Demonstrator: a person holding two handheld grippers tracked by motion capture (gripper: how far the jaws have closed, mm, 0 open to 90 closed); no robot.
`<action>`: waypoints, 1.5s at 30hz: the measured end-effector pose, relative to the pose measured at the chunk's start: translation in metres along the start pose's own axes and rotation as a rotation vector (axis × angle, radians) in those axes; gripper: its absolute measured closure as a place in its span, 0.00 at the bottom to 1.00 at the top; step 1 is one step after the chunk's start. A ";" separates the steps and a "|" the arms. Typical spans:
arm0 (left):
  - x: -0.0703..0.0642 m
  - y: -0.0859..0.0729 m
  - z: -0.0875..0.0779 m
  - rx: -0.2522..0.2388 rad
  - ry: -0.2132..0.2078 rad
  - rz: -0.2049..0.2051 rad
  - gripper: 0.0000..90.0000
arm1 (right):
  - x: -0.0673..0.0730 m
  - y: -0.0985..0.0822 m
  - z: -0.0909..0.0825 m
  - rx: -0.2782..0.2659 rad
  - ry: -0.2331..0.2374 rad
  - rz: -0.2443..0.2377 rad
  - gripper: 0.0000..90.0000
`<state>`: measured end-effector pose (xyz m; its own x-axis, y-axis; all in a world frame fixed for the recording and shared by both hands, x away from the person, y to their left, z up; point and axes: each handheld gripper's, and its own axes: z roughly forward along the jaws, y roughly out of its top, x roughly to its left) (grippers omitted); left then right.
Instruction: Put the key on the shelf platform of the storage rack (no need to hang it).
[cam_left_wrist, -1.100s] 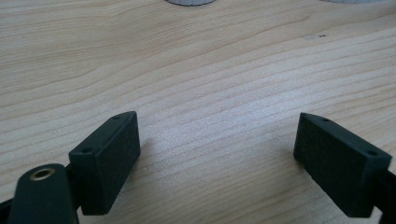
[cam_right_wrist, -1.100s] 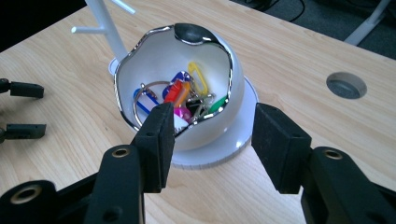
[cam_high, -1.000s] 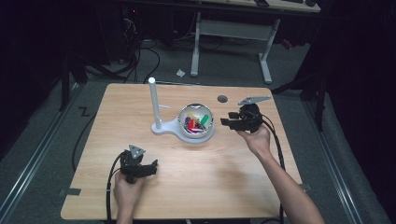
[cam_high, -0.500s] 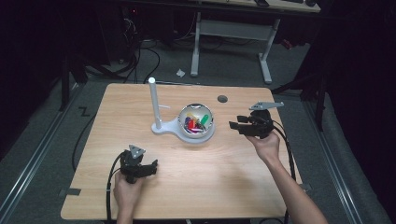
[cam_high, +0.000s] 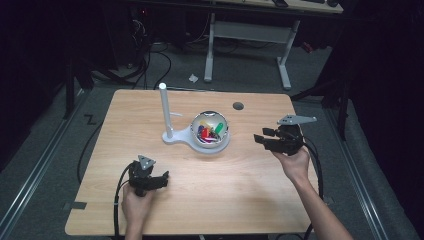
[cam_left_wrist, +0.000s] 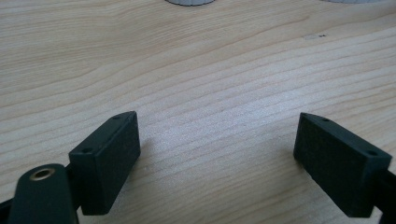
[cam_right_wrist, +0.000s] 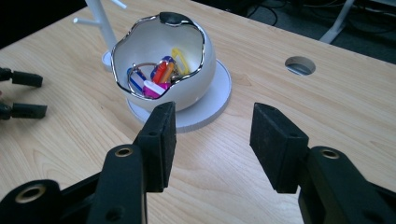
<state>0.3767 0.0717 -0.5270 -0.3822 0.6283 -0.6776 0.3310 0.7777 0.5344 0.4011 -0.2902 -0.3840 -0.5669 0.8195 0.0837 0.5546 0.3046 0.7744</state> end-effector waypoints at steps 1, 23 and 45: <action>0.000 0.000 0.000 0.000 0.000 0.000 0.17 | 0.001 -0.001 -0.002 -0.004 -0.004 -0.005 0.58; 0.000 0.000 0.000 0.000 0.001 -0.001 0.17 | 0.011 -0.047 0.000 0.005 -0.006 0.047 0.57; 0.000 0.000 0.000 0.000 -0.003 0.007 0.17 | 0.010 -0.129 0.057 0.106 -0.155 0.017 0.49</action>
<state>0.3765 0.0720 -0.5273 -0.3775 0.6338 -0.6752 0.3341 0.7732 0.5390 0.3584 -0.2939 -0.5189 -0.4608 0.8875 -0.0084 0.6288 0.3331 0.7026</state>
